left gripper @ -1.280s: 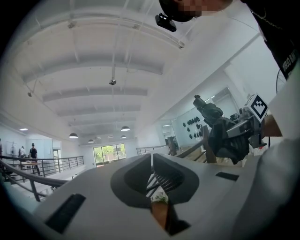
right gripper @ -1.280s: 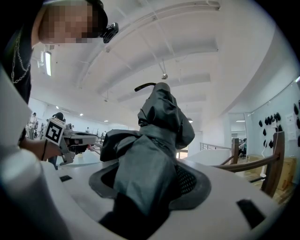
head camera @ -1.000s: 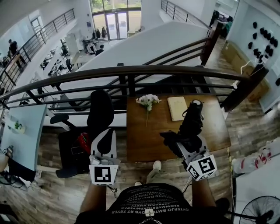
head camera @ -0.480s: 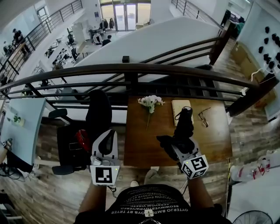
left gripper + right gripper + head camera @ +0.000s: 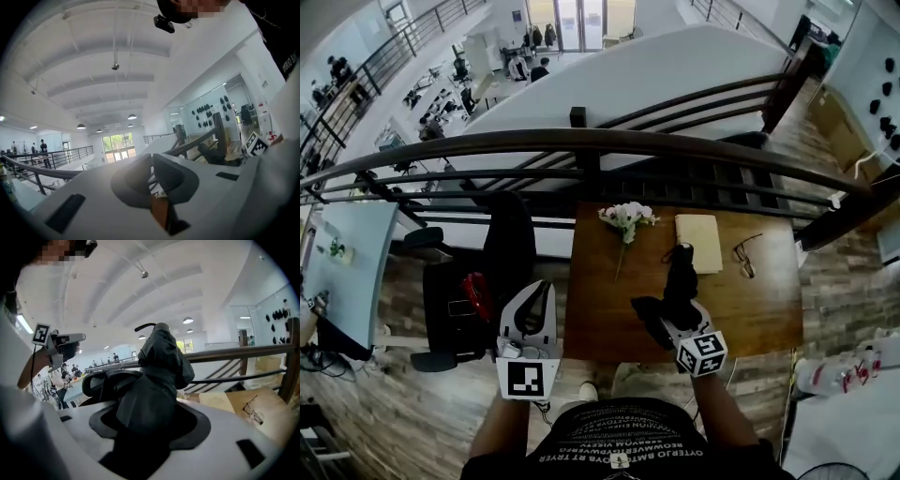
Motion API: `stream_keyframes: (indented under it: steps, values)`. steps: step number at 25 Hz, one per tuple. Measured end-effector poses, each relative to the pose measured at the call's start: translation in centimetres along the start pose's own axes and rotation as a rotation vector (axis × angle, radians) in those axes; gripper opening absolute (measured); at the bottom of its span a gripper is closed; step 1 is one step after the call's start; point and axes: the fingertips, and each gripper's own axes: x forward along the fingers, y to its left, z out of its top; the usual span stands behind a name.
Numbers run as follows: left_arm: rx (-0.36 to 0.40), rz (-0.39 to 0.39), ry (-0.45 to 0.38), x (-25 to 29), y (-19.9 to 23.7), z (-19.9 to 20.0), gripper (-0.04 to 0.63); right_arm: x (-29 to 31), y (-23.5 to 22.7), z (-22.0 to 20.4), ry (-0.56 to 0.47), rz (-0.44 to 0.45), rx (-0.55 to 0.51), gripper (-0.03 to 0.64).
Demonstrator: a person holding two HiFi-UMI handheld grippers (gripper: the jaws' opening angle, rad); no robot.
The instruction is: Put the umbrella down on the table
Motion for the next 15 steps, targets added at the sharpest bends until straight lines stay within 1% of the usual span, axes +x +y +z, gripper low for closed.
stream_keyframes:
  steps: [4,6,10,15]
  values:
    - [-0.018,0.001,0.035,0.5,-0.2,-1.2,0.038,2.6,-1.3,-4.1,0.061,0.008,0.101,0.275]
    - [-0.021,0.002,0.048,0.8,-0.1,-1.6,0.038,3.7,-2.0,-6.2,0.102,0.004,0.121,0.275]
    - [-0.016,0.004,0.059,1.0,-0.2,-2.1,0.038,5.2,-3.2,-10.5,0.204,-0.003,0.126,0.275]
    - [-0.016,0.005,0.062,1.0,-0.6,-2.3,0.038,7.0,-4.3,-14.8,0.308,-0.009,0.219,0.275]
